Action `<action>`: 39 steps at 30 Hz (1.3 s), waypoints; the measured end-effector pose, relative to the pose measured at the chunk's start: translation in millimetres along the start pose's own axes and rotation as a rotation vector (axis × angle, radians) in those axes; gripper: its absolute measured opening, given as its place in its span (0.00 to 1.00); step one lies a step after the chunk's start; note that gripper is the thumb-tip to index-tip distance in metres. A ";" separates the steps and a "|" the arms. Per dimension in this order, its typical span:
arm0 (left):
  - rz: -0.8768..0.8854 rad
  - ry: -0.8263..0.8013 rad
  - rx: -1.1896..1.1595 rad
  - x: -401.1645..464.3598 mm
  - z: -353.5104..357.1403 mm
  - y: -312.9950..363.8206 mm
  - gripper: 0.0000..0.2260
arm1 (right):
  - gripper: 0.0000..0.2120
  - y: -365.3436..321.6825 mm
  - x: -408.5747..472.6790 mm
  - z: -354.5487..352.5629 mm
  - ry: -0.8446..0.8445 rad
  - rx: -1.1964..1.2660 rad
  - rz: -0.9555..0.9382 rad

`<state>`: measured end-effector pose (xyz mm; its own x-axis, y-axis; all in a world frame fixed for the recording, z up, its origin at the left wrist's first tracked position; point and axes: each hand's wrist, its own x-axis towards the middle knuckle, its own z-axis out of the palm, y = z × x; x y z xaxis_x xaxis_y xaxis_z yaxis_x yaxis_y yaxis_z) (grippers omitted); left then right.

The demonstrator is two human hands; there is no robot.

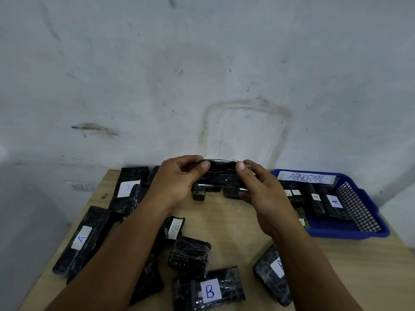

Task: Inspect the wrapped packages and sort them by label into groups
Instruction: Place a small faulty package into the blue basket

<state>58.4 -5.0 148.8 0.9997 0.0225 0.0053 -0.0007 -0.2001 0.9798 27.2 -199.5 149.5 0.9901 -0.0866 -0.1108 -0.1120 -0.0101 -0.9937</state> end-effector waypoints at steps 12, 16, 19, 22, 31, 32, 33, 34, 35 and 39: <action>-0.052 -0.068 -0.085 -7.0 4.1 4.0 0.10 | 0.42 7.0 3.3 -3.8 -0.027 0.009 -0.099; -0.025 -0.052 -0.115 -6.5 3.6 0.8 0.10 | 0.36 9.7 2.8 -2.0 0.017 0.003 0.018; -0.072 -0.044 -0.097 -3.4 3.3 0.1 0.16 | 0.22 17.3 5.6 -2.5 0.047 0.013 -0.001; -0.055 -0.024 -0.082 -2.5 3.8 -1.2 0.09 | 0.25 19.4 6.6 -2.6 0.040 0.028 -0.020; -0.038 -0.346 0.093 -2.1 -6.2 -5.8 0.18 | 0.28 9.1 8.0 -8.4 0.008 0.036 -0.139; -0.030 -0.383 0.116 -2.0 -7.1 -5.9 0.17 | 0.30 8.8 8.0 -8.7 -0.003 0.020 -0.155; -0.022 -0.387 0.090 -2.0 -7.2 -6.0 0.14 | 0.31 7.9 7.8 -8.2 -0.004 0.036 -0.166; -0.017 -0.365 0.031 -1.3 -6.3 -7.7 0.13 | 0.32 6.4 7.2 -7.1 0.003 0.075 -0.167; -0.015 -0.335 -0.032 -0.6 -5.5 -10.2 0.13 | 0.32 4.3 6.3 -5.4 0.015 0.121 -0.156; 0.013 -0.269 -0.130 0.7 -1.9 -21.1 0.18 | 0.25 -2.1 3.6 -2.6 0.019 0.245 -0.052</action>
<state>59.0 1.1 128.6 0.9699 -0.2428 -0.0185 0.0012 -0.0712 0.9975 30.8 -202.4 151.2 0.9920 -0.1107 -0.0611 -0.0347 0.2261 -0.9735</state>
